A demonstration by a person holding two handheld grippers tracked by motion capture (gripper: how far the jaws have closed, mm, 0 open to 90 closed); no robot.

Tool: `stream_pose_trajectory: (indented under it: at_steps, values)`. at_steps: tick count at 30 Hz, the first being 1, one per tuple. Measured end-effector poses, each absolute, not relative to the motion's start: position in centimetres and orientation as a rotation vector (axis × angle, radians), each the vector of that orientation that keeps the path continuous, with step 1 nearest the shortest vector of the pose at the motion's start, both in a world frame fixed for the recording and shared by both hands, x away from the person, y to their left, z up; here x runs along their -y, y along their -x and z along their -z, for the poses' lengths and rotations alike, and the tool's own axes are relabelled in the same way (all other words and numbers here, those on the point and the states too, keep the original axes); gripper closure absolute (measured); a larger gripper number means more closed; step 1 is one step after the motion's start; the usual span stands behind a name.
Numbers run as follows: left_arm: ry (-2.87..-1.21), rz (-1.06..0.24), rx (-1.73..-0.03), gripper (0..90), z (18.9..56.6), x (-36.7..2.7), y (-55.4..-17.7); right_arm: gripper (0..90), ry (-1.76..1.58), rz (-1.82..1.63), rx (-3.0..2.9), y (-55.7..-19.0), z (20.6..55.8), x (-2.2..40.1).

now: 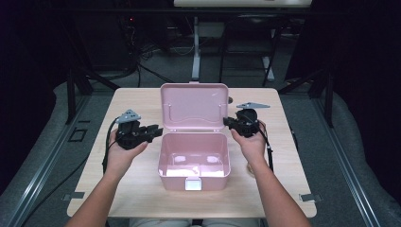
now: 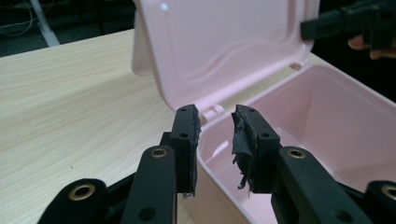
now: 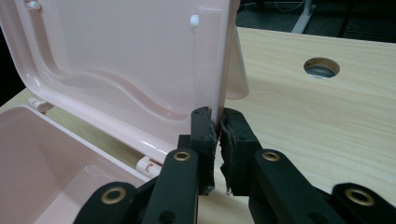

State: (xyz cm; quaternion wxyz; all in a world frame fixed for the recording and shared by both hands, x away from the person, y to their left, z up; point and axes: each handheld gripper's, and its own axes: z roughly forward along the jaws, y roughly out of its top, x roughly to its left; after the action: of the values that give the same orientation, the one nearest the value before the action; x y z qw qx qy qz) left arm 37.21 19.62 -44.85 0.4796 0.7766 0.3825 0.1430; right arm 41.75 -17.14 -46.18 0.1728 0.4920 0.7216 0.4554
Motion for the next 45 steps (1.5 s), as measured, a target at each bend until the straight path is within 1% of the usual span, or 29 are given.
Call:
stream_pose_trajectory:
  at_steps: [2, 11, 17, 24, 30, 36, 40, 45]
  values:
    - [-1.906, -0.341, -0.922, 71.9, 45.0, -19.6, -36.5, 83.7, -1.397, -1.294, -2.047, -41.7, 46.2, 17.2]
    - [-1.945, -0.300, -0.868, 74.8, 46.0, -19.3, -33.3, 83.6, -1.404, -1.282, -2.045, -41.7, 46.2, 17.1]
    - [-1.966, -0.261, -0.828, 74.7, 46.7, -18.5, -31.6, 83.6, -1.403, -1.271, -2.047, -41.6, 46.1, 17.0]
    - [-1.978, -0.226, -0.833, 74.4, 47.9, -18.2, -31.2, 83.6, -1.410, -1.275, -2.046, -41.7, 46.2, 17.0]
    - [-1.967, -0.205, -0.830, 74.4, 48.1, -18.0, -31.1, 83.5, -1.410, -1.275, -2.047, -41.8, 46.2, 17.0]
    - [-1.992, -0.218, -0.804, 74.4, 48.2, -17.2, -30.9, 83.5, -1.412, -1.273, -2.046, -41.8, 46.2, 17.0]
    - [-2.020, -0.211, -0.783, 76.2, 48.5, -16.6, -30.9, 83.5, -1.413, -1.275, -2.046, -41.8, 46.3, 17.0]
    - [-2.032, -0.218, -0.800, 77.0, 48.7, -16.1, -31.1, 83.4, -1.414, -1.277, -2.046, -41.9, 46.3, 17.0]
